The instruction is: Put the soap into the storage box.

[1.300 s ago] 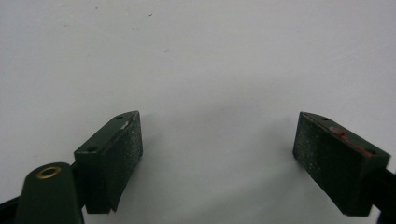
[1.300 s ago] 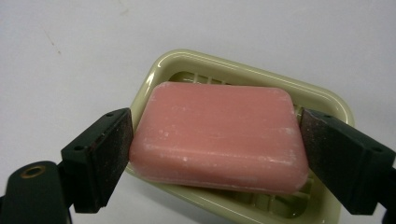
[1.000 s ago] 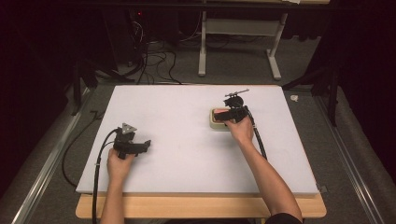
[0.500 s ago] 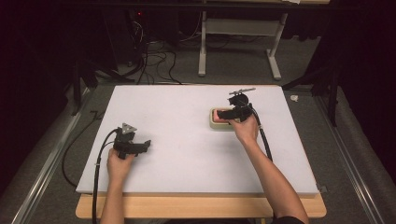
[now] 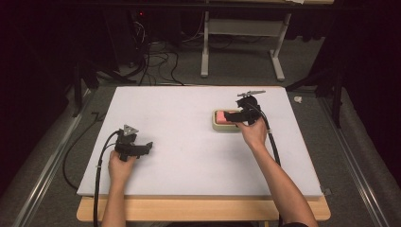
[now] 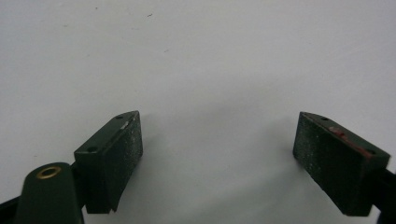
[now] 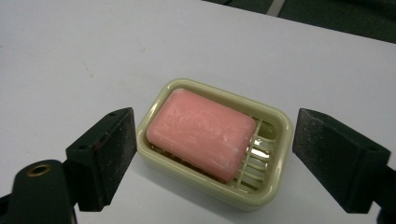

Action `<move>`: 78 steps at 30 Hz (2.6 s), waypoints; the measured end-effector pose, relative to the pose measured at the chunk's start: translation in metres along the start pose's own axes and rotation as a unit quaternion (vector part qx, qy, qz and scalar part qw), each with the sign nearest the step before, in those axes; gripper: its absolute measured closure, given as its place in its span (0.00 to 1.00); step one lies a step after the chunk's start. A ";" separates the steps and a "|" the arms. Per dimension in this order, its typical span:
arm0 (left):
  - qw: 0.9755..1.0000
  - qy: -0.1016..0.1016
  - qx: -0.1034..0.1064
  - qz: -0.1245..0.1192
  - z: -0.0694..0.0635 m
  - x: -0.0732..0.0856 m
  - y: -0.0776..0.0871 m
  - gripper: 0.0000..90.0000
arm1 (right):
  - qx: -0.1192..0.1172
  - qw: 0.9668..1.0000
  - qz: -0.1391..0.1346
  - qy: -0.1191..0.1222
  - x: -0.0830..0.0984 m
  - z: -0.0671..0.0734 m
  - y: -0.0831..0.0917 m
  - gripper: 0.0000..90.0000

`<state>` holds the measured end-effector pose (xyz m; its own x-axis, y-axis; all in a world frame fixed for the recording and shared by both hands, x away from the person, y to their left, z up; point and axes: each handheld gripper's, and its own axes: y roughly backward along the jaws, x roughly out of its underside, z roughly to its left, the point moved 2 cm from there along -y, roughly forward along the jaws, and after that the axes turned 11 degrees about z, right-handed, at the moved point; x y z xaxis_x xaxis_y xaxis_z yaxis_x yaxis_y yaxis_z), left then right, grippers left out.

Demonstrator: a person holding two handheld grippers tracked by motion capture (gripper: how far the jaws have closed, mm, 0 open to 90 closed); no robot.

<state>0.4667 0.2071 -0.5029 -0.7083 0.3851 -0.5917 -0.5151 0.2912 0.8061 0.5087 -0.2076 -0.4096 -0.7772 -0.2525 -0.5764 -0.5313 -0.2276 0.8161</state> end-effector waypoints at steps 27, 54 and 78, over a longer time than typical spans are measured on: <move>1.000 0.000 0.000 0.000 0.000 0.000 0.000 0.18 | 0.006 0.999 -0.038 0.002 0.014 -0.009 0.035 0.18; 1.000 0.000 0.000 0.000 0.000 0.000 0.000 0.18 | 0.010 0.997 -0.072 -0.033 0.049 -0.036 0.061 0.19; 1.000 0.000 0.000 0.000 0.000 0.000 0.000 0.18 | 0.015 0.994 -0.097 -0.048 0.080 -0.047 0.079 0.20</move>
<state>0.4667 0.2071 -0.5030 -0.7087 0.3843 -0.5917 -0.5153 0.2909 0.8061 0.4203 -0.2900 -0.3938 -0.6869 -0.1147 -0.7176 -0.6831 -0.2350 0.6915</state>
